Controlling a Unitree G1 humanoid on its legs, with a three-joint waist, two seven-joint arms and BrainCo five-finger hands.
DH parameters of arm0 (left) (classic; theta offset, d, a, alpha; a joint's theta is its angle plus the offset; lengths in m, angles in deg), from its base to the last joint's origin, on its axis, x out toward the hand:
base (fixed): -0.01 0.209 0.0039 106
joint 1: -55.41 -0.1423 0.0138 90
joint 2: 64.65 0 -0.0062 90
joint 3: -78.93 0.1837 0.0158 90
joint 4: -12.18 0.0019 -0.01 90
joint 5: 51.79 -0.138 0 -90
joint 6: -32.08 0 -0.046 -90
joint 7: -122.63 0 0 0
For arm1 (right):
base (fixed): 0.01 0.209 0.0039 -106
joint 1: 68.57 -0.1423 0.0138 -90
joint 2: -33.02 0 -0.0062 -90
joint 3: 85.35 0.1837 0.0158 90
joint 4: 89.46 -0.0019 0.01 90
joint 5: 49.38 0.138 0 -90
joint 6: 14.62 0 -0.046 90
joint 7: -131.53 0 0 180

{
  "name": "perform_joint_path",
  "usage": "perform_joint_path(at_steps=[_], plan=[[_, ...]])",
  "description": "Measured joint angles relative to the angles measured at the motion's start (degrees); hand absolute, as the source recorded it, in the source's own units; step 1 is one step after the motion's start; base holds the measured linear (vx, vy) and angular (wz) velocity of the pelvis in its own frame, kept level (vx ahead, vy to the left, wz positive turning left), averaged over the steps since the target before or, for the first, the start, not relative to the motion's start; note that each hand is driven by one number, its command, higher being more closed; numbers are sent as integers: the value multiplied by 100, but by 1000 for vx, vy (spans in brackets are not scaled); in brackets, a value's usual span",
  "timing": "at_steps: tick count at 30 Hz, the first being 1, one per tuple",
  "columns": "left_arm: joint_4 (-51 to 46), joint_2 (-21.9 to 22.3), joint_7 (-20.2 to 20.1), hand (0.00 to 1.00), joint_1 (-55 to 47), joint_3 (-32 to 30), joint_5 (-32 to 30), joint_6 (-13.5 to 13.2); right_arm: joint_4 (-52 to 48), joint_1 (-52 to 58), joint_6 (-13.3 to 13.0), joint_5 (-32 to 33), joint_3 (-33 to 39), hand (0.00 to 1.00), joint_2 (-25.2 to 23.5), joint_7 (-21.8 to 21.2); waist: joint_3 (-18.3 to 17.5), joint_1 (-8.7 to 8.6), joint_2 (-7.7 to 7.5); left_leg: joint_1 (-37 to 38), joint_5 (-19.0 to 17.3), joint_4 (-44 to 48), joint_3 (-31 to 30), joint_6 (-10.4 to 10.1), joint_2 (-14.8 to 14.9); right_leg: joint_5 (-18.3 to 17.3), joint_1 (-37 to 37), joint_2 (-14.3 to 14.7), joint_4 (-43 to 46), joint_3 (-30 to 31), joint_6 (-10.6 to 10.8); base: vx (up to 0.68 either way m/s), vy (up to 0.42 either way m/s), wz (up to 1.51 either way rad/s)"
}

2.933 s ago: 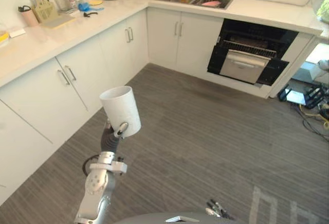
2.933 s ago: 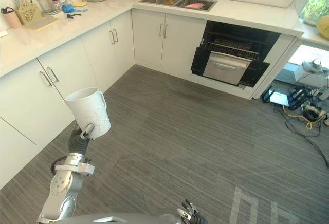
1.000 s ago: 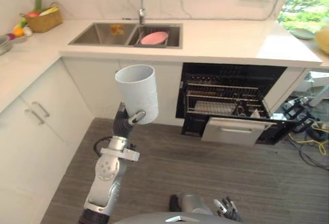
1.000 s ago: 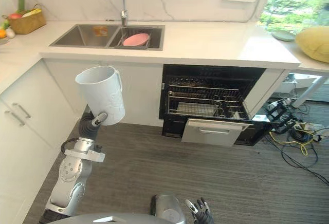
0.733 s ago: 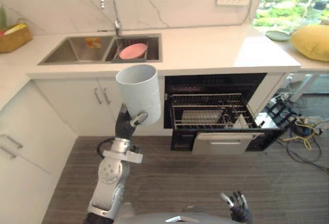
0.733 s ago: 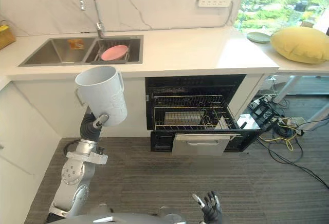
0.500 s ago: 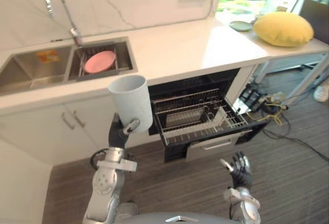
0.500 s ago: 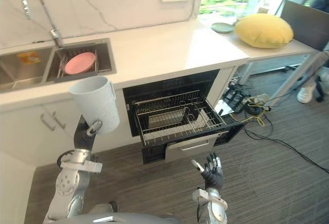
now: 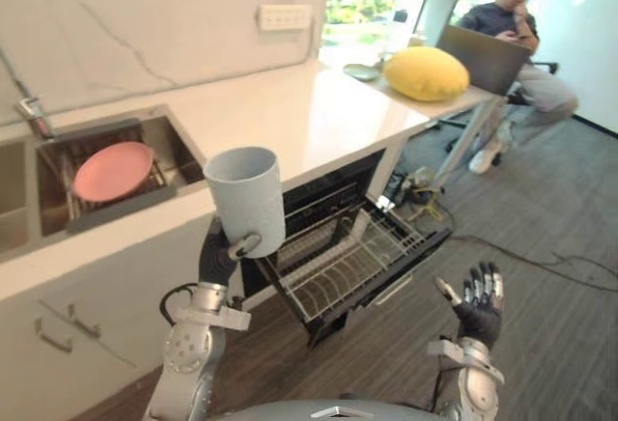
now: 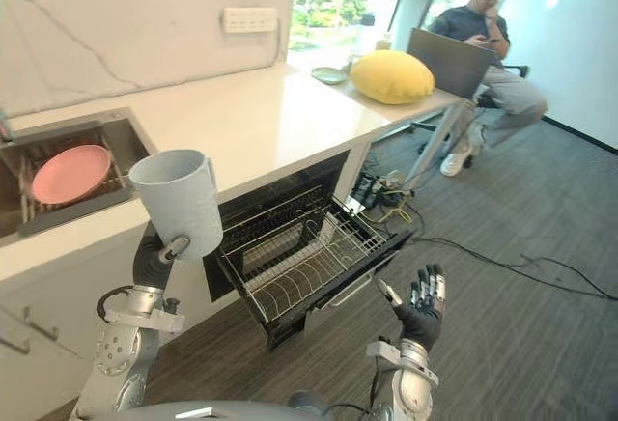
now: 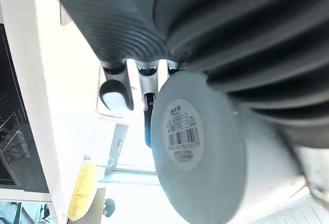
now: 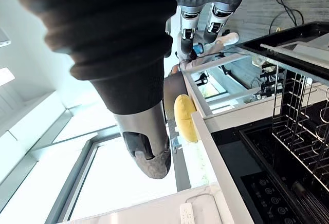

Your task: Walk over to the sink, pick up the cup, carry it to the dishwasher, place the cup inside the dishwasher, then close the dishwasher door

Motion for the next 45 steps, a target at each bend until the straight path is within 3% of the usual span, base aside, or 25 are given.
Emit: perform_joint_path(at_steps=[1,2,3,6,10,13,17,22,29,32,38,45], plan=[[1,-21,3,100,2,-34,1,20,-52,-45,10,-10,-77,0,3,-5,-8,14,-54,4,-9,17,4,-16,-51,342,38,46,-421,-42,-11,111,-71,-33],[140,-29,-1,100,32,-79,1,76,-171,-163,19,-53,-149,0,120,-7,-12,61,28,47,-59,2,-84,-90,-24,443,261,136,-841,-48,127,105,-58,-41],[198,-8,10,100,38,-80,-10,151,-264,-318,20,-60,-193,0,271,-5,-1,112,241,55,-84,-32,-177,-133,89,650,430,272,-1230,-42,114,96,-50,-41],[198,26,320,100,160,-92,-186,289,-426,-711,265,-31,-258,0,585,-34,42,152,446,170,-54,-287,-186,-183,101,1004,646,413,-1823,59,133,17,14,-24],[199,21,809,100,554,-111,-694,300,-770,-1016,424,313,-641,0,691,-394,84,248,381,113,-36,-298,-129,-143,47,1382,858,434,-2492,119,199,-62,50,-13],[278,23,1147,100,859,-108,-793,298,-1149,-1226,498,496,-1141,0,703,-798,177,272,224,24,4,-299,-50,-84,-26,1594,874,385,-2771,167,223,-71,46,-11],[569,102,1726,100,1027,-107,-1148,291,-1366,-1360,647,879,-1616,0,749,-1309,187,271,235,29,38,-297,-13,-34,-125,1672,876,312,-2834,261,287,-5,53,-3],[580,120,2169,100,1037,-39,-1682,343,-1422,-1580,995,1364,-1942,0,773,-1316,187,275,236,57,57,-342,-14,-11,-146,1696,885,306,-2854,277,282,0,0,0],[1030,136,2950,100,1247,149,-2424,728,-1787,-1745,1445,1973,-2575,0,772,-1298,187,275,238,160,161,-512,51,-2,-184,1737,897,296,-2897,403,270,-44,-11,-5],[1032,142,3114,100,1253,217,-2737,922,-1787,-1777,1675,2051,-2786,0,772,-1255,187,277,238,175,232,-612,75,1,-209,1764,872,285,-2918,418,255,-54,-16,-4],[1113,150,3246,100,1440,479,-3032,1180,-1788,-2044,1874,2068,-3190,0,785,-953,187,302,238,200,310,-709,68,-9,-229,1791,872,283,-2952,412,258,-36,-22,0],[1259,174,3283,100,1633,583,-3037,1230,-1797,-2229,2085,1945,-3570,0,775,-616,181,305,233,238,430,-895,24,4,-285,1796,850,254,-2960,386,259,-23,-15,3]])
